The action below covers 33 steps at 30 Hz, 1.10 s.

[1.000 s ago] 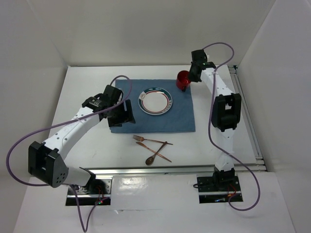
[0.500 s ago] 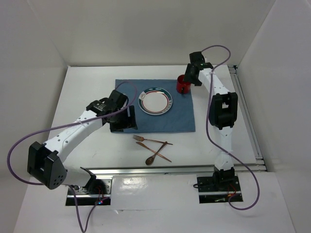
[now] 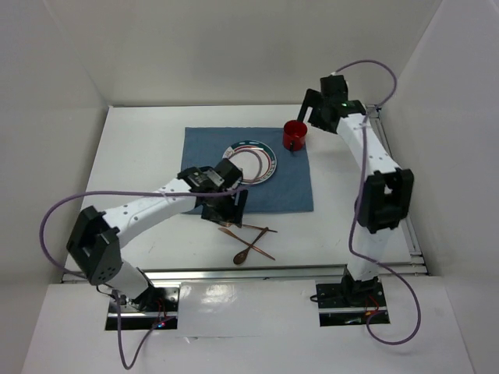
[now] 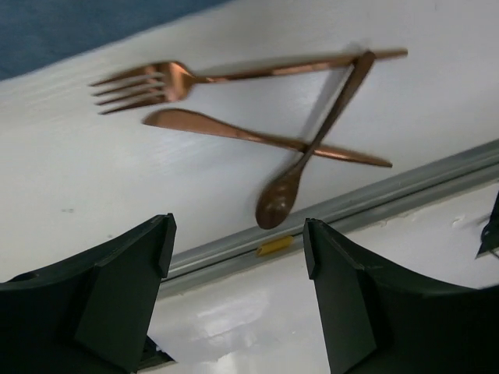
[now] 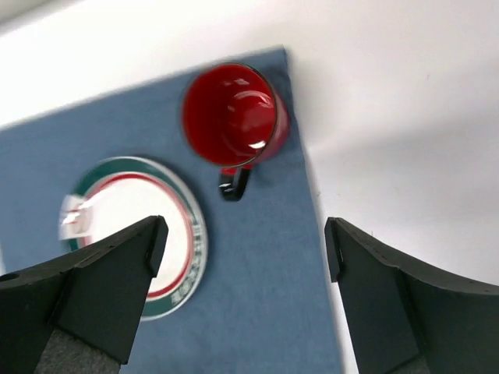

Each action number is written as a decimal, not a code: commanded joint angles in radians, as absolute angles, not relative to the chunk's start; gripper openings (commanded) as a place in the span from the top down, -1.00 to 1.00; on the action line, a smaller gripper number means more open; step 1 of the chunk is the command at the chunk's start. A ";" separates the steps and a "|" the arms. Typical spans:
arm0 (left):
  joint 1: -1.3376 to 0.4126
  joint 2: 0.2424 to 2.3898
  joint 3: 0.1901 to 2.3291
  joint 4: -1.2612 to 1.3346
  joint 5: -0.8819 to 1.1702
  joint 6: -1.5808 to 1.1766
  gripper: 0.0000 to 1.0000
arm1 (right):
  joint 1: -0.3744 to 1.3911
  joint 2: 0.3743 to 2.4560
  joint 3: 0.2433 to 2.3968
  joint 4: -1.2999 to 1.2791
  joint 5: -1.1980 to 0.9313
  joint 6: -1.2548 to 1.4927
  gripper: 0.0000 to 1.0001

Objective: Set the dinner table for one person

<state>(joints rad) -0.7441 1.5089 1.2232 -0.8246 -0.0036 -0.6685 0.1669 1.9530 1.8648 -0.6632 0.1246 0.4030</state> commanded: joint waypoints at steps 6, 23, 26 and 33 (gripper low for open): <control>-0.963 1.755 1.396 -0.787 -0.037 -0.595 -0.58 | 0.104 1.519 1.469 -0.561 0.086 0.416 -0.91; -0.876 1.685 1.332 -0.813 -0.061 -0.690 -0.36 | 0.156 1.269 1.163 -0.643 -0.155 0.341 -0.74; -0.821 1.582 1.299 -0.848 -0.072 -0.712 -0.36 | 0.362 1.258 1.100 -0.675 -0.104 0.350 -0.72; -0.609 1.476 1.290 -0.953 -0.054 -0.718 -0.36 | 0.672 1.224 0.969 -0.606 -0.028 0.287 -0.55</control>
<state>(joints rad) -0.6735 1.4967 1.3022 -0.8894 -0.0566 -0.7048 0.6277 1.2583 0.9775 -0.6426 -0.0647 0.3424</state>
